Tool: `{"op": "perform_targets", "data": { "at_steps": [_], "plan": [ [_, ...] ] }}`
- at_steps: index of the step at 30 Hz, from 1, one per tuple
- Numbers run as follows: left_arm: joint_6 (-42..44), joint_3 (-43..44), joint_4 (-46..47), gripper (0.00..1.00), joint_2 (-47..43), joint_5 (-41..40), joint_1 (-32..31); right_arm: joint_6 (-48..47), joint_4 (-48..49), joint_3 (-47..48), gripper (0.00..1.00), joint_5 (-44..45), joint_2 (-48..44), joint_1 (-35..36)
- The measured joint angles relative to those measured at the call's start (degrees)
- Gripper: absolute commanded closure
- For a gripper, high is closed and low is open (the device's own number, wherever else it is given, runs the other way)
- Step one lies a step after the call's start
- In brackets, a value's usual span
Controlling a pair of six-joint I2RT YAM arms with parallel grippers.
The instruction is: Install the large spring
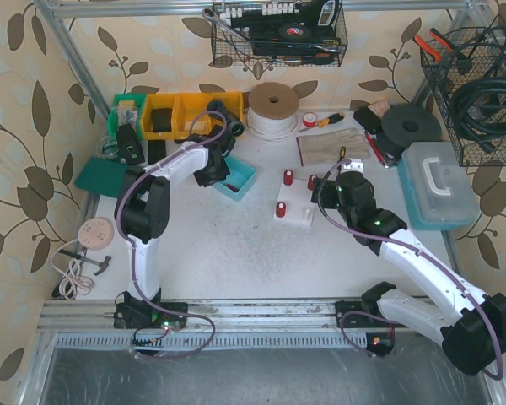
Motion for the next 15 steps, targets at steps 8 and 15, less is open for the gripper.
{"op": "perform_targets", "data": {
  "at_steps": [8, 15],
  "plan": [
    [10.43, 5.95, -0.81, 0.78, 1.25, -1.49, 0.02, -0.02, 0.0, 0.0, 0.03, 0.04, 0.0, 0.0],
    [17.86, 10.54, -2.01, 0.86, 3.78, -2.12, 0.5, -0.22, 0.0, 0.0, 0.03, 0.31, 0.04, 0.0]
  ]
}}
